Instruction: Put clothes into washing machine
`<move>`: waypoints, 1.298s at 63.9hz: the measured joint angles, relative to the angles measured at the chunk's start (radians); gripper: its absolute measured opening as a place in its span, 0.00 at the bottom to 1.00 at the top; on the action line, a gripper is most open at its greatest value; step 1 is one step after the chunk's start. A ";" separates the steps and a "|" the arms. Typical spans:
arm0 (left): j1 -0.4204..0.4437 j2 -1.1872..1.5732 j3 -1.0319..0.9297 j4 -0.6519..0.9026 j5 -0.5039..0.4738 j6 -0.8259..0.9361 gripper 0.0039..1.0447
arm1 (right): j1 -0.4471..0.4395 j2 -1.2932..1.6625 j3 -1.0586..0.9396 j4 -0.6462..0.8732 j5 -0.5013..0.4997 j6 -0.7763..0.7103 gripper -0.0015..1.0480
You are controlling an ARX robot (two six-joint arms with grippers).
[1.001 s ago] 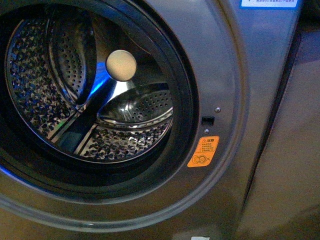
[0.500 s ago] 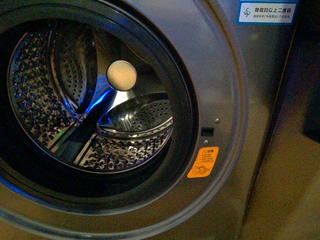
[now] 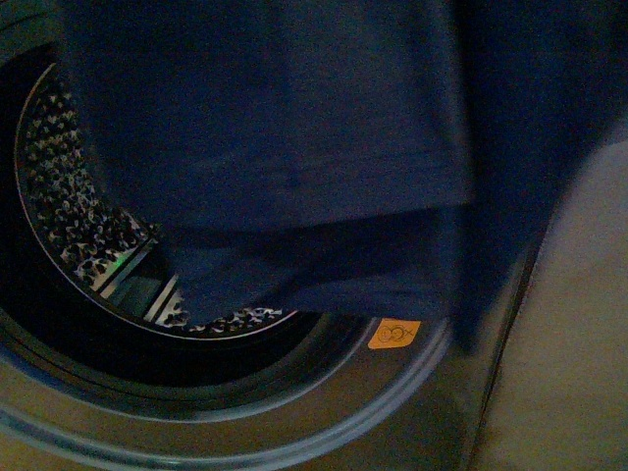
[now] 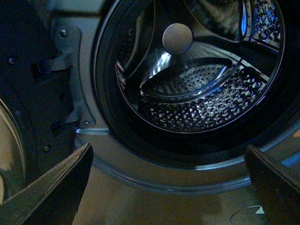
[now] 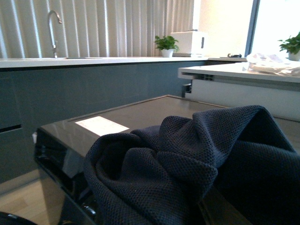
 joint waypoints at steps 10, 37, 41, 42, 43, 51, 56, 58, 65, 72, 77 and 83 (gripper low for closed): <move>0.000 0.000 0.000 0.000 0.000 0.000 0.94 | 0.040 0.080 0.049 0.097 -0.011 -0.003 0.06; 0.000 0.000 0.000 0.000 0.000 0.000 0.94 | -0.068 0.070 0.018 0.022 -0.139 0.033 0.06; 0.000 0.000 0.000 0.000 0.000 0.000 0.94 | -0.078 0.048 0.028 0.026 -0.132 0.037 0.06; 0.000 0.000 0.000 0.000 0.000 0.000 0.94 | -0.078 0.044 0.029 0.026 -0.132 0.037 0.06; 0.000 0.000 0.000 0.000 0.000 0.000 0.94 | -0.078 0.039 0.031 0.027 -0.133 0.037 0.06; 0.000 0.000 0.000 0.000 0.000 0.000 0.94 | -0.071 0.030 0.036 0.027 -0.139 0.037 0.06; 0.000 0.000 0.000 0.000 0.000 0.000 0.94 | -0.067 0.037 0.035 0.027 -0.141 0.037 0.06; 0.000 0.000 0.000 0.000 0.000 0.000 0.94 | -0.067 0.039 0.035 0.027 -0.141 0.037 0.06; 0.000 0.000 0.000 0.000 0.000 0.000 0.94 | -0.071 0.041 0.035 0.027 -0.137 0.037 0.06; 0.000 0.000 0.000 0.000 0.000 0.000 0.94 | -0.072 0.041 0.035 0.027 -0.137 0.039 0.06; 0.000 0.000 0.000 0.000 0.000 0.000 0.94 | -0.071 0.041 0.035 0.027 -0.138 0.039 0.06; 0.000 0.000 0.000 0.000 0.000 0.000 0.94 | -0.070 0.041 0.035 0.027 -0.138 0.040 0.06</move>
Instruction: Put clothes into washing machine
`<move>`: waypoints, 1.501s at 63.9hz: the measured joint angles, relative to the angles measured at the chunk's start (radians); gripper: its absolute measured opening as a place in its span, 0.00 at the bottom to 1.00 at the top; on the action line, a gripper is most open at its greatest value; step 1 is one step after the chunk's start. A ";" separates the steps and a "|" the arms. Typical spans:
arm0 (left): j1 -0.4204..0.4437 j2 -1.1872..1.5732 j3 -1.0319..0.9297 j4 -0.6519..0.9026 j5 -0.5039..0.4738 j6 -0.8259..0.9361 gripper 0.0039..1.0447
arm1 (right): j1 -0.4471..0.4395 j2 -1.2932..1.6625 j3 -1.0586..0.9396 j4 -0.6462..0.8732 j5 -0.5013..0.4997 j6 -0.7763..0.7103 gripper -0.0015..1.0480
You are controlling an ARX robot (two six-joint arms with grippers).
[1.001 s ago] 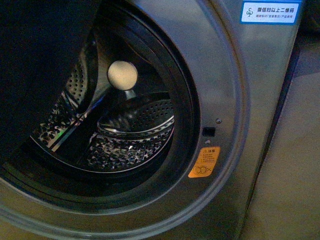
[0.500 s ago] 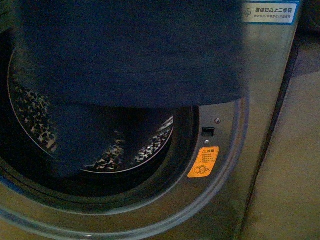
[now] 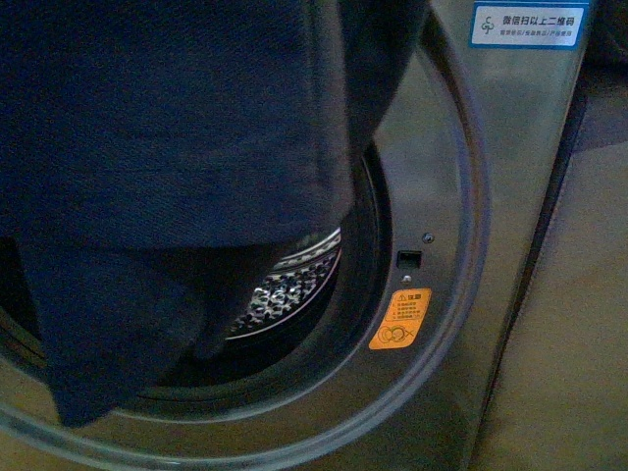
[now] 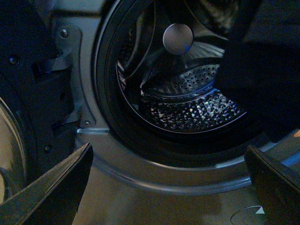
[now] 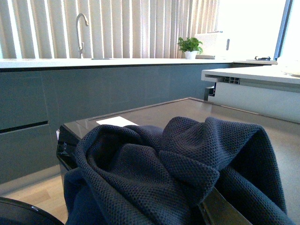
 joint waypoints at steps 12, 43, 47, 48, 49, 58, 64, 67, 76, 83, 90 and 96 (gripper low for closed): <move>0.078 0.052 0.017 -0.029 0.207 -0.040 0.94 | 0.000 0.000 0.000 0.000 0.000 0.000 0.06; 0.156 0.778 0.578 0.556 0.618 -0.206 0.94 | 0.000 0.000 0.000 0.000 -0.002 0.000 0.06; 0.119 0.842 0.645 0.570 0.673 -0.244 0.94 | 0.000 0.000 0.000 0.000 -0.002 0.000 0.06; 0.112 0.851 0.655 0.571 0.679 -0.250 0.94 | 0.000 0.000 0.000 0.000 -0.002 0.000 0.06; 0.105 0.860 0.665 0.571 0.684 -0.257 0.94 | 0.000 0.000 0.000 0.000 -0.002 0.000 0.06; -0.038 0.963 0.785 0.556 0.751 -0.283 0.94 | 0.000 0.000 0.000 0.000 -0.002 0.000 0.06; -0.115 1.015 0.838 0.499 0.727 -0.261 0.94 | 0.000 0.000 0.000 0.000 -0.002 0.000 0.06; -0.158 1.054 0.869 0.466 0.699 -0.248 0.94 | 0.000 0.000 0.000 0.000 -0.002 0.000 0.06; -0.238 1.117 0.915 0.452 0.676 -0.261 0.94 | 0.000 0.000 0.000 0.000 -0.002 0.000 0.06; -0.309 1.131 0.941 0.452 0.650 -0.267 0.94 | 0.000 0.000 0.000 0.000 -0.002 0.000 0.06; -0.389 1.145 0.974 0.444 0.590 -0.266 0.94 | 0.000 0.000 0.000 0.000 -0.002 0.000 0.06; -0.454 1.174 1.015 0.423 0.499 -0.261 0.94 | 0.000 0.000 0.000 0.000 0.000 0.000 0.06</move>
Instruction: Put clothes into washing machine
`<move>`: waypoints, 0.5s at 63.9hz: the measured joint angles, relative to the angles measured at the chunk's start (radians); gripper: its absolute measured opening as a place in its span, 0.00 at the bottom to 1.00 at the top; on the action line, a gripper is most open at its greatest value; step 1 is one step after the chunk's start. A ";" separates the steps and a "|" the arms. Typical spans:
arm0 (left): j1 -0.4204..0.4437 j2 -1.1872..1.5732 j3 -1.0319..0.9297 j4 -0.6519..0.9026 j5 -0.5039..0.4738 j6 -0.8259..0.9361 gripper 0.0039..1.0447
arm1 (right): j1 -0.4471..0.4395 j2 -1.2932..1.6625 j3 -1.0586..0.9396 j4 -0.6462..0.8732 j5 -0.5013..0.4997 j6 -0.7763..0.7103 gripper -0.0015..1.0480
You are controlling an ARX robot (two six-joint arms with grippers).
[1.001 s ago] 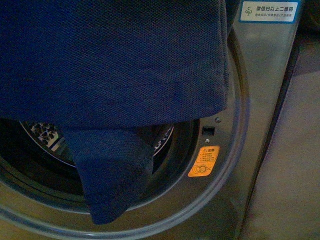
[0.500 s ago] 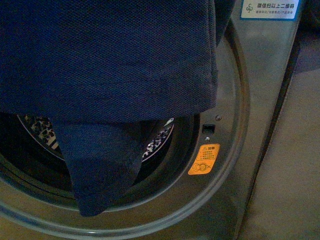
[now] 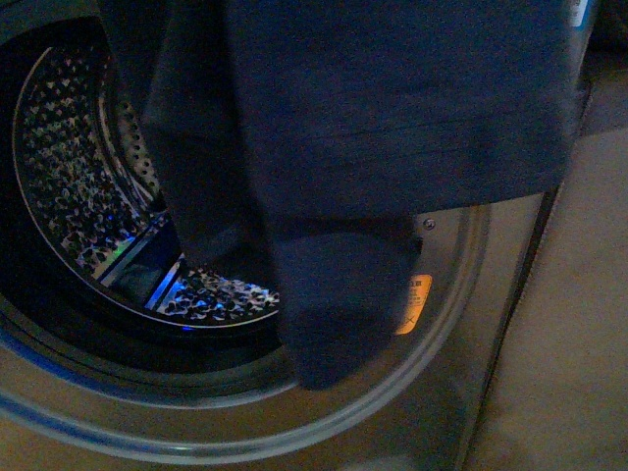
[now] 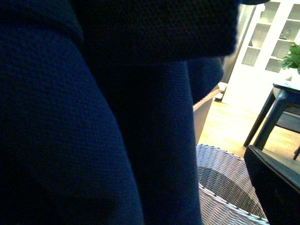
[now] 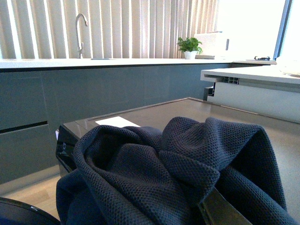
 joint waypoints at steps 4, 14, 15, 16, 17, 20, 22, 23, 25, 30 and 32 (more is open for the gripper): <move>-0.032 0.021 0.031 -0.035 -0.066 0.008 0.94 | 0.000 0.000 0.000 0.000 0.001 0.000 0.06; -0.100 0.095 0.140 -0.134 -0.309 0.034 0.94 | 0.000 0.000 0.000 0.000 0.001 0.000 0.06; -0.103 0.099 0.147 -0.138 -0.327 0.036 0.94 | 0.000 0.000 0.000 0.000 0.001 0.000 0.06; -0.112 0.108 0.159 -0.145 -0.364 0.043 0.94 | 0.000 0.000 0.000 0.000 0.001 0.000 0.06; -0.116 0.112 0.165 -0.146 -0.381 0.048 0.94 | 0.000 0.000 0.000 0.000 0.002 0.000 0.06; -0.135 0.130 0.189 -0.155 -0.467 0.078 0.94 | 0.000 0.000 0.000 0.000 0.002 0.000 0.06; -0.145 0.140 0.206 -0.170 -0.521 0.092 0.94 | 0.000 0.000 0.000 0.000 0.002 0.000 0.06; -0.149 0.143 0.212 -0.176 -0.541 0.103 0.94 | 0.000 0.000 0.000 0.000 0.002 0.000 0.06; -0.156 0.149 0.222 -0.186 -0.579 0.116 0.94 | 0.000 0.000 0.000 0.000 0.002 0.000 0.06; -0.172 0.170 0.256 -0.230 -0.705 0.161 0.94 | 0.000 0.000 0.000 0.000 0.002 0.000 0.06; -0.176 0.179 0.272 -0.248 -0.746 0.174 0.94 | 0.000 0.000 0.000 0.000 0.002 0.000 0.06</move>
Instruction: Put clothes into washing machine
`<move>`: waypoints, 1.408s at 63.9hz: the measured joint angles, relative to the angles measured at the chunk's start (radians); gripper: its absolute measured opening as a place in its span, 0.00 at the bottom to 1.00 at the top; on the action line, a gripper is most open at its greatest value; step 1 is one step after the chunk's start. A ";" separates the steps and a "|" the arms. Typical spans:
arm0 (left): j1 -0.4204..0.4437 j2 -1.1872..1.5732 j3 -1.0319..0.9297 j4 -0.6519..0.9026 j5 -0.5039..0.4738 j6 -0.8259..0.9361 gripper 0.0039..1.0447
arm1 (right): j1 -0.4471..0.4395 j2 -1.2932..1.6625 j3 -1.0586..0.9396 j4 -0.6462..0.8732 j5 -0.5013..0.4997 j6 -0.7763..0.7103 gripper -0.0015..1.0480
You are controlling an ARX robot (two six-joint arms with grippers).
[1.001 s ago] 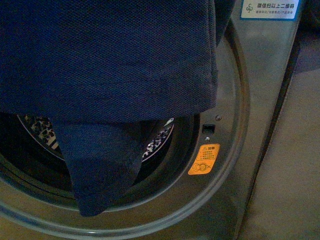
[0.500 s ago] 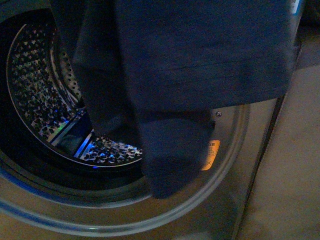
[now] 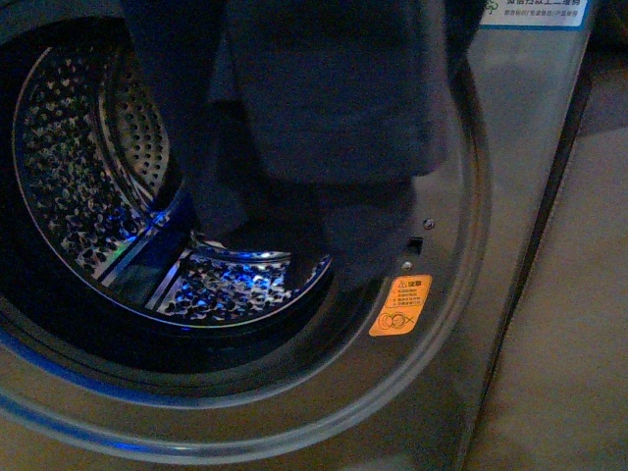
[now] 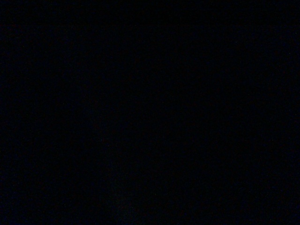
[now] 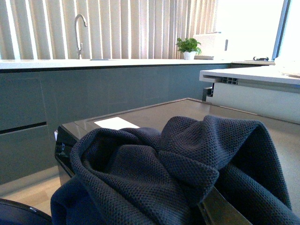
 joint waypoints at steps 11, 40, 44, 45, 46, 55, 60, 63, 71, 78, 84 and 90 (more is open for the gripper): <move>-0.004 0.035 0.026 0.024 -0.190 0.089 0.94 | 0.000 0.000 0.000 0.000 0.000 0.000 0.06; 0.097 0.036 0.004 0.105 -0.205 0.091 0.41 | 0.000 0.000 0.000 0.002 0.000 0.000 0.42; 0.118 0.033 0.004 0.103 -0.181 0.075 0.33 | 0.000 0.000 0.000 0.002 0.000 0.000 0.51; 0.126 0.031 0.004 0.103 -0.172 0.068 0.29 | 0.000 0.000 0.000 0.002 0.000 0.000 0.54; 0.130 0.030 0.004 0.103 -0.167 0.066 0.28 | 0.000 0.000 0.000 0.002 0.000 0.000 0.56; 0.175 0.014 -0.011 0.116 -0.092 0.035 0.10 | 0.000 0.000 0.000 0.002 0.000 0.000 0.77; 0.197 -0.002 -0.042 0.137 -0.053 0.029 0.07 | 0.000 0.000 0.000 0.002 0.000 0.000 0.89; 0.209 -0.012 -0.066 0.157 -0.032 0.027 0.07 | 0.000 0.000 0.000 0.002 0.000 0.001 0.94; 0.241 -0.042 -0.141 0.190 -0.005 0.027 0.07 | 0.000 0.000 0.000 0.002 0.000 0.002 0.92; 0.266 -0.063 -0.202 0.210 0.017 0.027 0.07 | 0.000 0.000 0.000 0.002 0.000 0.002 0.93; 0.284 -0.072 -0.240 0.225 0.037 0.026 0.07 | 0.000 0.000 0.000 0.002 -0.001 0.002 0.93; 0.296 -0.074 -0.266 0.233 0.058 0.026 0.07 | 0.000 0.000 0.000 0.002 -0.001 0.001 0.93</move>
